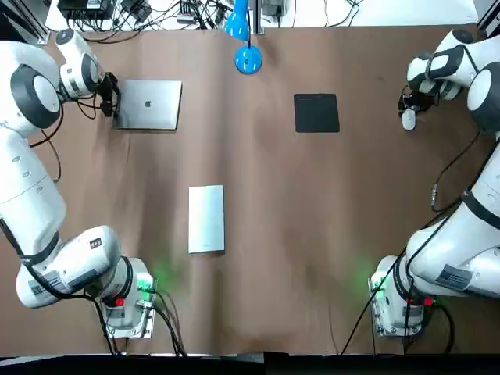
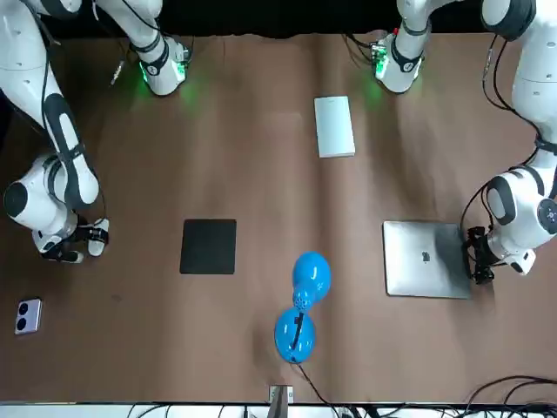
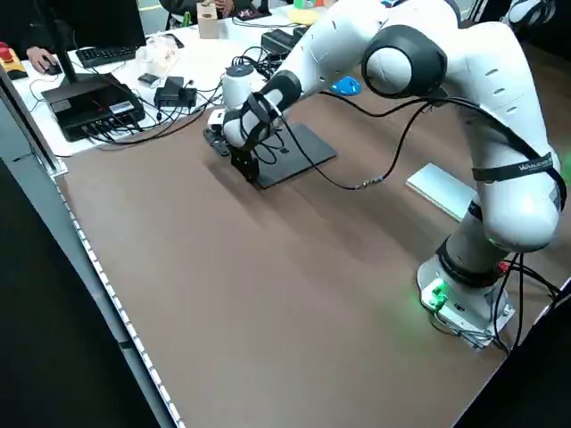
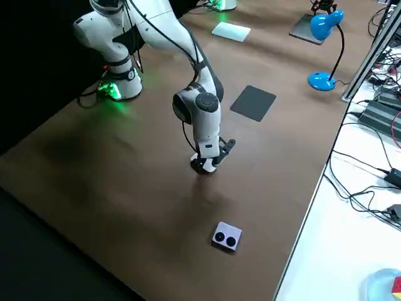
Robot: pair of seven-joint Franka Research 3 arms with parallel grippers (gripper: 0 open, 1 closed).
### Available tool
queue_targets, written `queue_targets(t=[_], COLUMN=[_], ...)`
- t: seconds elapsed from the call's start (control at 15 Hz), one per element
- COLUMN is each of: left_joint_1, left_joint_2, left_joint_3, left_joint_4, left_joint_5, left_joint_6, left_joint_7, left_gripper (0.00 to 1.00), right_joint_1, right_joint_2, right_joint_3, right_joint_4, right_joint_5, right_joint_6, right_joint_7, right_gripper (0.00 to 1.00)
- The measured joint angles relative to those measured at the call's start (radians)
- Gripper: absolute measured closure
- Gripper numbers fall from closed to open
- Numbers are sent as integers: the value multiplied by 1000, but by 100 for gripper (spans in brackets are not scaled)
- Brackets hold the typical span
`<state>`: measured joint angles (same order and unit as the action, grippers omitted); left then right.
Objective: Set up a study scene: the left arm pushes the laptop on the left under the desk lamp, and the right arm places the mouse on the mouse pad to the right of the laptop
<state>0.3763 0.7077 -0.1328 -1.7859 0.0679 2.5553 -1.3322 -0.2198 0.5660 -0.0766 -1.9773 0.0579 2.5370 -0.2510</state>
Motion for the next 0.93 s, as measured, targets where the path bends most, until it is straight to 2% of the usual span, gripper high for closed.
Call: queue_targets(t=[0.27, 0.6, 0.93], left_joint_1=[-61, -116, -119], left_joint_2=[-4, -19, -32], left_joint_3=[-7, -29, -68], left_joint_4=[-1, -17, -47], left_joint_5=[0, 0, 0], left_joint_6=[-38, -85, -85], left_joint_7=[-77, -144, -186], left_gripper=[0, 0, 0], right_joint_1=[8, 24, 157], right_joint_2=[-32, -82, -112], right_joint_3=[35, 63, 79], right_joint_4=[33, 33, 33], right_joint_5=[0, 0, 0], right_joint_6=[-2, -13, -30], right_joint_7=[3, 43, 225], right_gripper=[37, 37, 37])
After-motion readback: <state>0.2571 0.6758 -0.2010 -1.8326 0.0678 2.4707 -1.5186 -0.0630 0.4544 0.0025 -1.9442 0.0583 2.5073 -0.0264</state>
